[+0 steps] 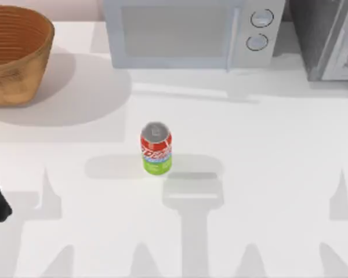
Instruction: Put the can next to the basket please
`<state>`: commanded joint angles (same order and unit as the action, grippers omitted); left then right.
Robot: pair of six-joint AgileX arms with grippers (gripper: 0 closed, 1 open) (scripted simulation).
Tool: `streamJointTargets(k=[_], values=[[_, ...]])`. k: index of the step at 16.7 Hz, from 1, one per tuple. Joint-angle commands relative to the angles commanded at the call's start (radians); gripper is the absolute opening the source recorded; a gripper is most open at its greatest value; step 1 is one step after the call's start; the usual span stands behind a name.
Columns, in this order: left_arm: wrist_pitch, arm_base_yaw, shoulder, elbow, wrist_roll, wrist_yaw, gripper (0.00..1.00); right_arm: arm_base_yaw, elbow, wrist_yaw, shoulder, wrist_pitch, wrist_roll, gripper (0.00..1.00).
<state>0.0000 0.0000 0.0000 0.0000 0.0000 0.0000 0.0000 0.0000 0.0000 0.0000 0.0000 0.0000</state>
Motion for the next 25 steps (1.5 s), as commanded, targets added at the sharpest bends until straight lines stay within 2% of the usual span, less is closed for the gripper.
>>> streamJointTargets(k=[4,8,16,25], values=[[-0.024,-0.013,0.027,0.023,-0.008,0.003,1.00,0.000,0.000,0.000,0.000,0.000,0.000,1.00],[-0.171,-0.080,0.204,0.170,-0.010,0.018,1.00,0.000,0.000,0.000,0.000,0.000,0.000,1.00],[-0.534,-0.243,0.862,0.742,0.087,0.019,1.00,0.000,0.000,0.000,0.000,0.000,0.000,1.00],[-0.849,-0.399,1.392,1.308,0.147,0.019,1.00,0.000,0.000,0.000,0.000,0.000,0.000,1.00]])
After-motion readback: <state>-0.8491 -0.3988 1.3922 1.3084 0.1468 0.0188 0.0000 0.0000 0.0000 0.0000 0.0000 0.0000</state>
